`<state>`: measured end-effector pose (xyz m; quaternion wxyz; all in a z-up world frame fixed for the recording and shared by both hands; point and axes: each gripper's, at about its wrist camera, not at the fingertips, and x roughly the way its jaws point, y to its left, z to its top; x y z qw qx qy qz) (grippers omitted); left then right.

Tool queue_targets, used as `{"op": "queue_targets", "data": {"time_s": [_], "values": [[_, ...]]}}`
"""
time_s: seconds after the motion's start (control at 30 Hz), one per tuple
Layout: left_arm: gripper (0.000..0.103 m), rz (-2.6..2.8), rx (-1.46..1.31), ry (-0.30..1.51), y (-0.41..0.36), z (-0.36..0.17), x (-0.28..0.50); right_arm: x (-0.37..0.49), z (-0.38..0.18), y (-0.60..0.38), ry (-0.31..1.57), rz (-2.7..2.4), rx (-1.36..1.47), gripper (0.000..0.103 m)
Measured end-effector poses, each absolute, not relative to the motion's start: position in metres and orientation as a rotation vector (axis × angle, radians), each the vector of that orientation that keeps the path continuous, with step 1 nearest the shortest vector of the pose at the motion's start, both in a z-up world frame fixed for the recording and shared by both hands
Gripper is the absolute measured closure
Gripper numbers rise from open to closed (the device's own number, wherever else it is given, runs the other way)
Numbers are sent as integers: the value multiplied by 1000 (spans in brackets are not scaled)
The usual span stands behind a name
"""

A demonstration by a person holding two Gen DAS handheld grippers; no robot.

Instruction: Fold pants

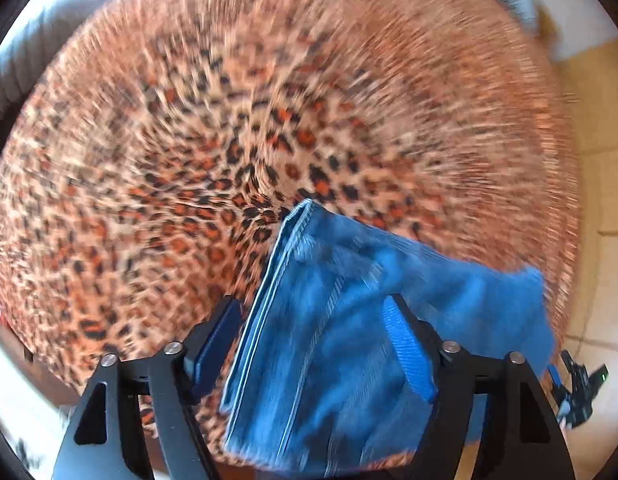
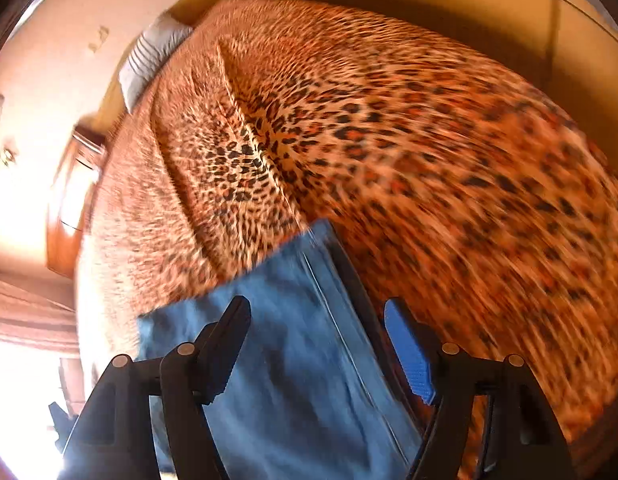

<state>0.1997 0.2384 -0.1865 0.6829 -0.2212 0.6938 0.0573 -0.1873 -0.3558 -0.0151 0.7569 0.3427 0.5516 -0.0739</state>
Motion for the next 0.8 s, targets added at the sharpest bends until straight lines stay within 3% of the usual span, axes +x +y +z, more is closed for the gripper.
{"op": "queue_targets", "data": {"time_s": [0.03, 0.07, 0.1, 0.13, 0.17, 0.27, 0.37, 0.47, 0.53, 0.6, 0.63, 0.7, 0.8], "values": [[59, 143, -506, 1611, 231, -202, 207, -173, -24, -350, 1242, -164, 689, 32], [69, 149, -514, 1647, 229, -209, 210, -164, -32, -344, 1283, -172, 639, 34], [77, 152, -529, 1658, 228, -211, 211, -160, -36, -335, 1322, -167, 584, 61], [78, 158, -529, 1621, 227, -204, 212, -153, -39, -328, 1352, -144, 530, 80], [78, 159, -523, 1581, 227, -199, 211, -147, -33, -324, 1353, -116, 492, 87], [79, 206, -465, 1528, 228, -196, 216, -136, -2, -325, 1247, -88, 423, 88], [81, 252, -468, 1591, 232, -217, 227, -120, -34, -331, 1392, -166, 330, 84], [80, 199, -535, 1561, 247, -196, 227, -123, -26, -331, 1371, -214, 329, 75], [73, 153, -597, 1531, 265, -181, 221, -127, -10, -333, 1344, -278, 326, 59], [69, 167, -610, 1505, 272, -167, 211, -123, 16, -327, 1271, -241, 388, 55], [61, 158, -621, 1496, 277, -164, 208, -114, 25, -316, 1247, -173, 418, 54], [49, 117, -658, 1488, 270, -154, 191, -97, 33, -277, 1265, 14, 435, 29], [48, 96, -631, 1519, 259, -161, 182, -71, 29, -201, 1317, 259, 363, 30]]}}
